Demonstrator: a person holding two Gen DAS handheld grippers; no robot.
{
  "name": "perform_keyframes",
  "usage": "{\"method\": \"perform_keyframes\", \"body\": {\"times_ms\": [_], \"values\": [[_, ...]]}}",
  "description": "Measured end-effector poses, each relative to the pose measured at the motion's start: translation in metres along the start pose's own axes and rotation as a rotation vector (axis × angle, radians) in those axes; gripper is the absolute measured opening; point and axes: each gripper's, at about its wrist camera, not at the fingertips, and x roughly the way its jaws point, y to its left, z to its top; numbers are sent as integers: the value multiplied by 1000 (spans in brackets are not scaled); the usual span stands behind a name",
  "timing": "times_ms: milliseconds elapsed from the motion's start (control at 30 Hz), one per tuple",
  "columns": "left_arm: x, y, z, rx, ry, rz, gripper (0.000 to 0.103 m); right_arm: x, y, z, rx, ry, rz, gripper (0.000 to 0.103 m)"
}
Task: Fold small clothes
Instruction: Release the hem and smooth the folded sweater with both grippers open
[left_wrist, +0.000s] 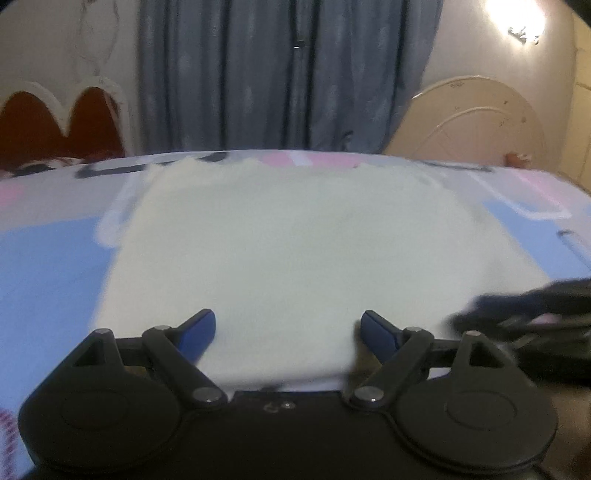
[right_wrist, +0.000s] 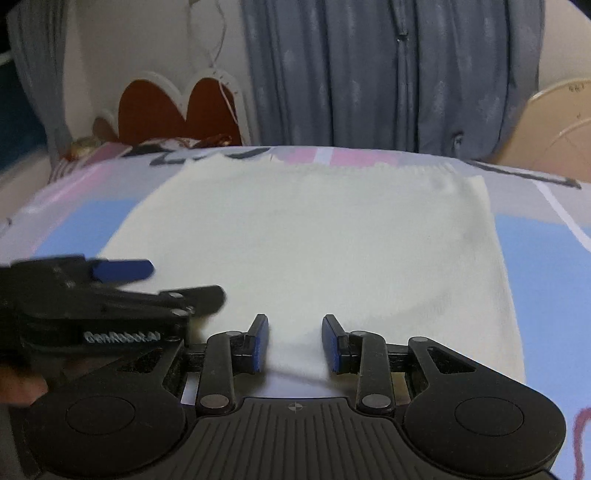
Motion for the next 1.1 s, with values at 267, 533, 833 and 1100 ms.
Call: {"method": "perform_keyframes", "body": {"times_ms": [267,533,833,1100], "values": [[-22,36,-6,-84,8,62,82,-41,-68,-19,191,-4,-155,25],[-15,21,-8,-63,45,68,82,-31,-50,-13,155,21,-170,25],[-13,23,-3,-51,55,68,83,-46,-60,-14,198,-51,-160,26],[-16,19,-5,-57,64,72,83,-45,-59,-16,186,-38,-182,26]]}}
